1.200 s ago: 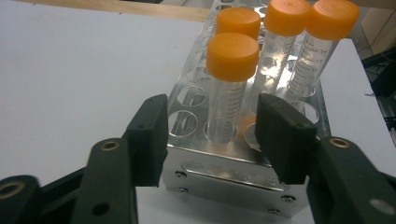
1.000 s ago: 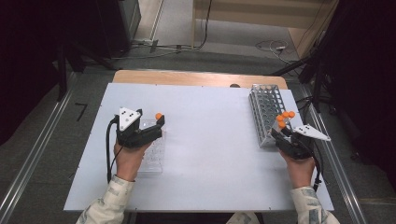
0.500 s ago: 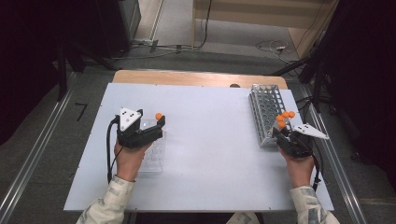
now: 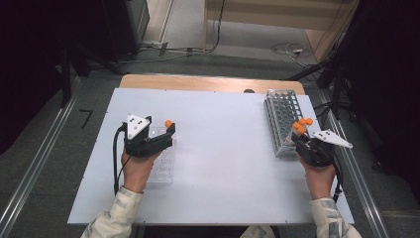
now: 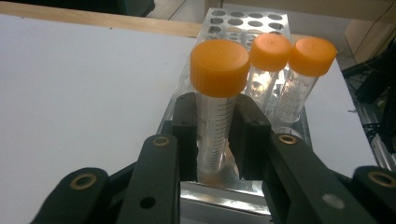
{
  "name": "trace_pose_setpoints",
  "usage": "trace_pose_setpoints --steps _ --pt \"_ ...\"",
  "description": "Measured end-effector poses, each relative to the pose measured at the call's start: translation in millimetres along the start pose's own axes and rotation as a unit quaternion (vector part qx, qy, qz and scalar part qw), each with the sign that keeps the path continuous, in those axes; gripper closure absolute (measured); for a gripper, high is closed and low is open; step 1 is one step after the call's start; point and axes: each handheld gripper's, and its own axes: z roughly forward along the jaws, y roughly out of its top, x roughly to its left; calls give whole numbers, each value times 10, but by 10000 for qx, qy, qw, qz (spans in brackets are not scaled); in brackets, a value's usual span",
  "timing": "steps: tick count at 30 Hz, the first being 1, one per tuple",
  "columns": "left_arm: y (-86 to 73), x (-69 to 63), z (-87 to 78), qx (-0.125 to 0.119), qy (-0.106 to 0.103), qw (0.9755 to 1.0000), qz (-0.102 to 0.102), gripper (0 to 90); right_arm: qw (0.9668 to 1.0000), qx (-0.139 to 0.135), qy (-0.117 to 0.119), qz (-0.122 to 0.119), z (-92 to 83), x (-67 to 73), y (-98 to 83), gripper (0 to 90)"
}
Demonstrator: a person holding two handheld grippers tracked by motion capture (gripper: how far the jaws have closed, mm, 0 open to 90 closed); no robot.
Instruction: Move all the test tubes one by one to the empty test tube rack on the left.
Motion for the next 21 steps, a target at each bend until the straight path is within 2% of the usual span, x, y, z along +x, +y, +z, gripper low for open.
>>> trace_pose_setpoints --steps 4,12,21 --pt "0 -2 0 -5 -3 10000 0 198 9999 -122 -41 -40 -53 8 51 712" --pt "1 0 -4 -6 -6 10000 0 199 9995 -320 -22 52 -188 -28 147 713" --pt "5 -8 -12 -19 -22 10000 -6 198 9978 -629 181 -45 -412 86 286 714"
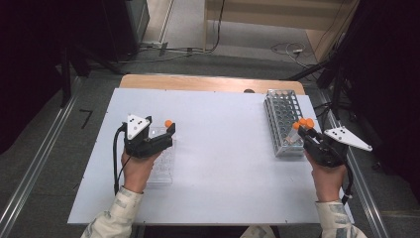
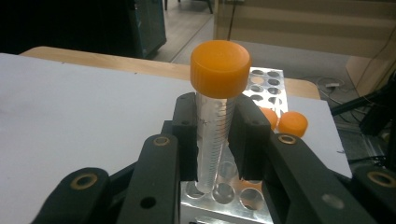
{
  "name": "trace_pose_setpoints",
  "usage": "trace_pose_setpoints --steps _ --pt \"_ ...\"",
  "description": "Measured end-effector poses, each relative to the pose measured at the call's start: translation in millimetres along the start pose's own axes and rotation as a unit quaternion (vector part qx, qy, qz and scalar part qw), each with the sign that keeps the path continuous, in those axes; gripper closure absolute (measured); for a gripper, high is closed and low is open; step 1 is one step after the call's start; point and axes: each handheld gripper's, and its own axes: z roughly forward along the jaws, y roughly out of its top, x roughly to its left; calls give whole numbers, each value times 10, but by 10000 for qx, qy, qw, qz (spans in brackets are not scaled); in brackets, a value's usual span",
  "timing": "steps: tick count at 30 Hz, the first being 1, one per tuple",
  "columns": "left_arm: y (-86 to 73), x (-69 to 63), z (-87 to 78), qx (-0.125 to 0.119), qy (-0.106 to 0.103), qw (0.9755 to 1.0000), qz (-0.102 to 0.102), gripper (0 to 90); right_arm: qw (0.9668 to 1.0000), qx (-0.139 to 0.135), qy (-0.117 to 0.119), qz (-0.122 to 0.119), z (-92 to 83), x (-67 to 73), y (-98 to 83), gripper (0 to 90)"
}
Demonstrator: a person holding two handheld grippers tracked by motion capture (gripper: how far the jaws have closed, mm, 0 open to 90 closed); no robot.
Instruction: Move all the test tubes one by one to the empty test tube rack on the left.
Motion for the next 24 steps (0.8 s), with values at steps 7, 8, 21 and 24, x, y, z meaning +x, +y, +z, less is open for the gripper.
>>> trace_pose_setpoints --steps 7,8,21,24 --pt "1 1 -1 -3 -2 10000 -7 198 9997 96 199 -97 41 113 -12 714" --pt "1 2 -2 -3 3 10000 -11 198 9996 123 221 -113 51 130 -18 714" --pt "-9 -51 9 22 -53 10000 45 198 9969 295 691 -252 159 375 -70 714" --pt "-10 -70 9 8 -77 10000 61 198 9959 368 769 -312 194 446 -90 714"
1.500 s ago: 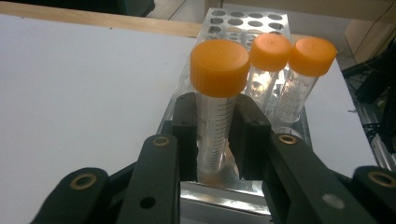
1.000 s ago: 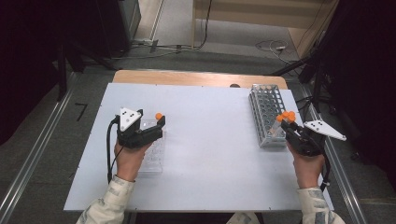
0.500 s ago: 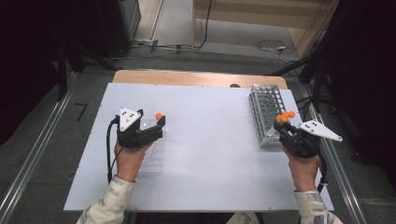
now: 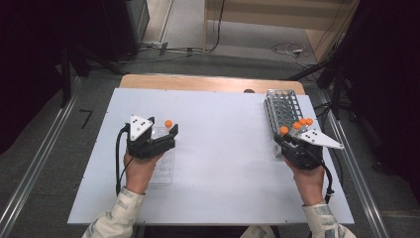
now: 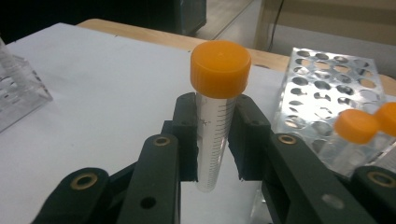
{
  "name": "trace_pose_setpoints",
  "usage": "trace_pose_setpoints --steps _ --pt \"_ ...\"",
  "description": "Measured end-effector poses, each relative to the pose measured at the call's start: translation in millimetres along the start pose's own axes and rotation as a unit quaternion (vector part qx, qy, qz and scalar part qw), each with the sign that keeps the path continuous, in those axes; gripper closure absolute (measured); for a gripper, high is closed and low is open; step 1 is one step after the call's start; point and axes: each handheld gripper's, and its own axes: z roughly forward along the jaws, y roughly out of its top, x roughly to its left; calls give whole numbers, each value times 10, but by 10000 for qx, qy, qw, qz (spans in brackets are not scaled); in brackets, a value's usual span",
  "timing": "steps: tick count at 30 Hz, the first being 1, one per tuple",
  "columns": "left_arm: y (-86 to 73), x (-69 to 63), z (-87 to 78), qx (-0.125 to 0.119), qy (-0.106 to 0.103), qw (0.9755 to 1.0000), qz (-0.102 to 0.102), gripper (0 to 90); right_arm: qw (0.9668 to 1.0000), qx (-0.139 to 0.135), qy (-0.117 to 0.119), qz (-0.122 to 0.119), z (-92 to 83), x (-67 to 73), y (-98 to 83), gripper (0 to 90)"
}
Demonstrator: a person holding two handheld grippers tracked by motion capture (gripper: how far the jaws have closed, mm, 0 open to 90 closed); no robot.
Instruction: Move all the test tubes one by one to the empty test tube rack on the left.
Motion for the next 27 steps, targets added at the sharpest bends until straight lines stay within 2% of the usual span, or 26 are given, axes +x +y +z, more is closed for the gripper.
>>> trace_pose_setpoints --steps 15,27 --pt "-16 -157 4 28 -200 9997 137 198 9976 284 516 -369 217 392 -54 714" --pt "-68 -449 31 129 -558 9976 396 198 9940 353 857 -575 320 663 -46 714"
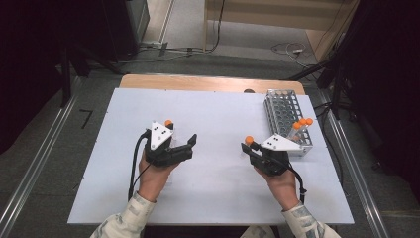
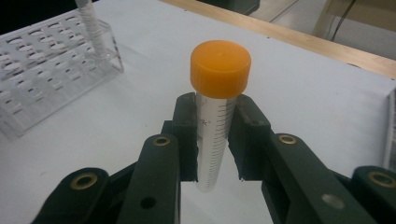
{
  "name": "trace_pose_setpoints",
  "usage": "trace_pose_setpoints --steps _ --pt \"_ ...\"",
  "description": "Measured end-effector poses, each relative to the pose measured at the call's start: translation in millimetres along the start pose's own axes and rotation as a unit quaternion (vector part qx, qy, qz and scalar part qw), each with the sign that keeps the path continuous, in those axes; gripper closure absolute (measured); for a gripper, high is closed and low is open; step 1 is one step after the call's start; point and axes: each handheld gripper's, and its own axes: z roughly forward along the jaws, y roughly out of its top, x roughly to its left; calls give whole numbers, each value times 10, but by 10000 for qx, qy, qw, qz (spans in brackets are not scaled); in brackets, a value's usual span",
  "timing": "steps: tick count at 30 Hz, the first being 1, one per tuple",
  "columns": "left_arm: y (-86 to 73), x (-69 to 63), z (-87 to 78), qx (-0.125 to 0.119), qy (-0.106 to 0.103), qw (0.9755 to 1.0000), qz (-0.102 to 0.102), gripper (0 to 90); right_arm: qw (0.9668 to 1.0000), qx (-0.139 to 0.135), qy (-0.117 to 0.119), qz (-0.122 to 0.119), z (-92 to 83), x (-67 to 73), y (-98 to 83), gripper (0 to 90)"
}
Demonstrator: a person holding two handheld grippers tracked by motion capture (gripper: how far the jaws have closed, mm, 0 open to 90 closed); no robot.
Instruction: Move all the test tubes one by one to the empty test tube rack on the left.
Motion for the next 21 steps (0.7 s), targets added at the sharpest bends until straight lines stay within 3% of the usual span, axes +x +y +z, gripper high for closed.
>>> trace_pose_setpoints --steps 11,16,21 --pt "-32 -313 40 82 -439 9987 260 212 9988 131 419 -218 174 321 15 714" --pt "-54 -414 59 141 -653 9973 317 232 9974 159 612 -348 242 474 21 714" --pt "-72 -502 68 178 -944 9946 383 308 9964 161 724 -408 282 561 29 714"
